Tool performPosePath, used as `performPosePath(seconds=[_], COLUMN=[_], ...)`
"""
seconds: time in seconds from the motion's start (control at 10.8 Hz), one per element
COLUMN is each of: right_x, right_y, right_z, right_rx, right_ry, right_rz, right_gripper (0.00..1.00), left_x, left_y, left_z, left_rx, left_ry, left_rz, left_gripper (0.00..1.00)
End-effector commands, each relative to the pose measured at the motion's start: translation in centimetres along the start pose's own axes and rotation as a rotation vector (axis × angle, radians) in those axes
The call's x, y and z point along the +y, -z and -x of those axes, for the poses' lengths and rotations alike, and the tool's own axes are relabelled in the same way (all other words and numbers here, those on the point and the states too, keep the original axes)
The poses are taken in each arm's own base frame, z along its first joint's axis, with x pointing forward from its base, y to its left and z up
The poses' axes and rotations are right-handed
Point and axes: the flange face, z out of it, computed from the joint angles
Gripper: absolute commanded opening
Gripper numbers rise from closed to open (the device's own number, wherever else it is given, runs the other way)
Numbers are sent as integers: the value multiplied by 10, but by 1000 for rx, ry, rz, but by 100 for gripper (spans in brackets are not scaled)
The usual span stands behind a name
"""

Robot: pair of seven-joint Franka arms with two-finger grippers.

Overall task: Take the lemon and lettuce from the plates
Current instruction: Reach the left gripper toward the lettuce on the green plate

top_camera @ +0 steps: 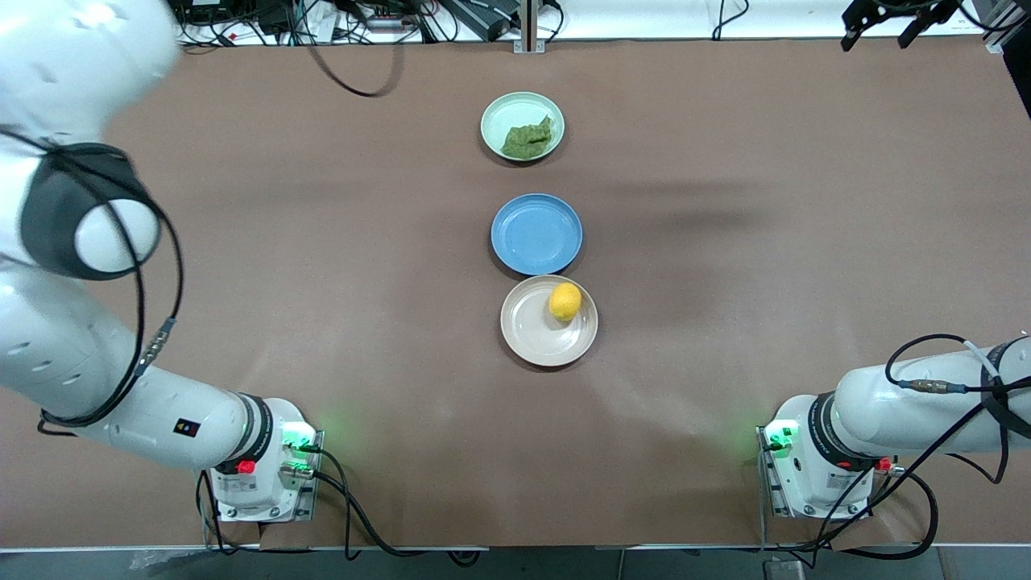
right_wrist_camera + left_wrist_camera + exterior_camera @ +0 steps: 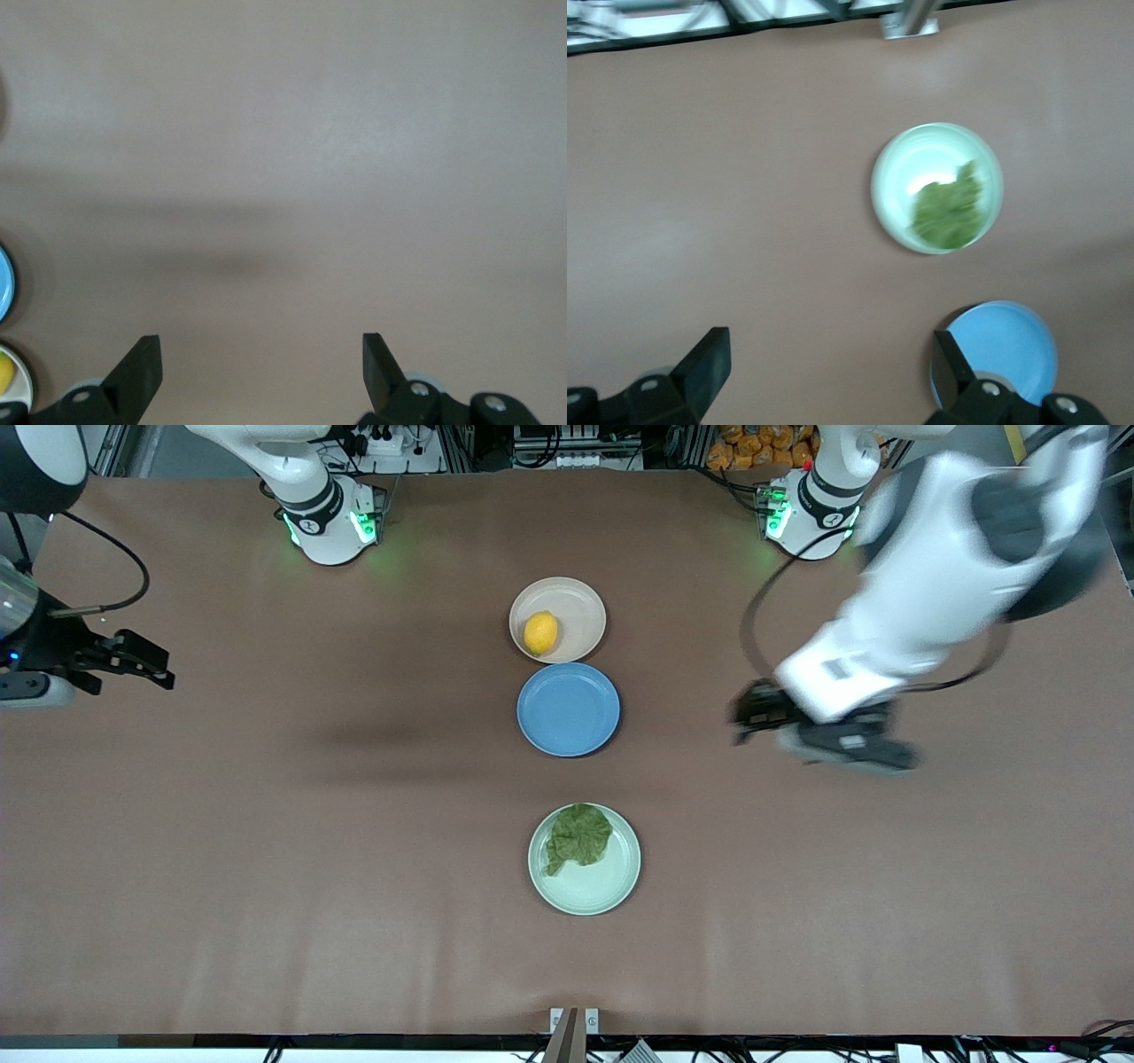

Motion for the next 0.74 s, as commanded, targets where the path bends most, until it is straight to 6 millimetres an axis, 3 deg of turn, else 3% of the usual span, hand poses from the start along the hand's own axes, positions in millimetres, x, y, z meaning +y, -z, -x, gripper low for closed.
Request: performPosePath(seconds=[0.0, 0.28, 0.47, 0.65], right_x=[-44, -96, -119, -138], right_y=[-23, -54, -70, -82], right_z=[17, 30, 41, 60], right_rx=[-52, -120, -151, -181], right_ry=[-62, -135, -153, -160], right_rz=[-14, 6, 19, 21], right_gripper=[100, 100, 100, 100], left_x=[76, 113, 126, 126], left_y=[-92, -187, -238, -287], left_z=[-9, -8, -1, 5], left_rx=[96, 230, 322, 369], left_ry=[55, 44, 33, 7], left_rz=[73, 148, 184, 161], left_gripper=[100, 100, 100, 100])
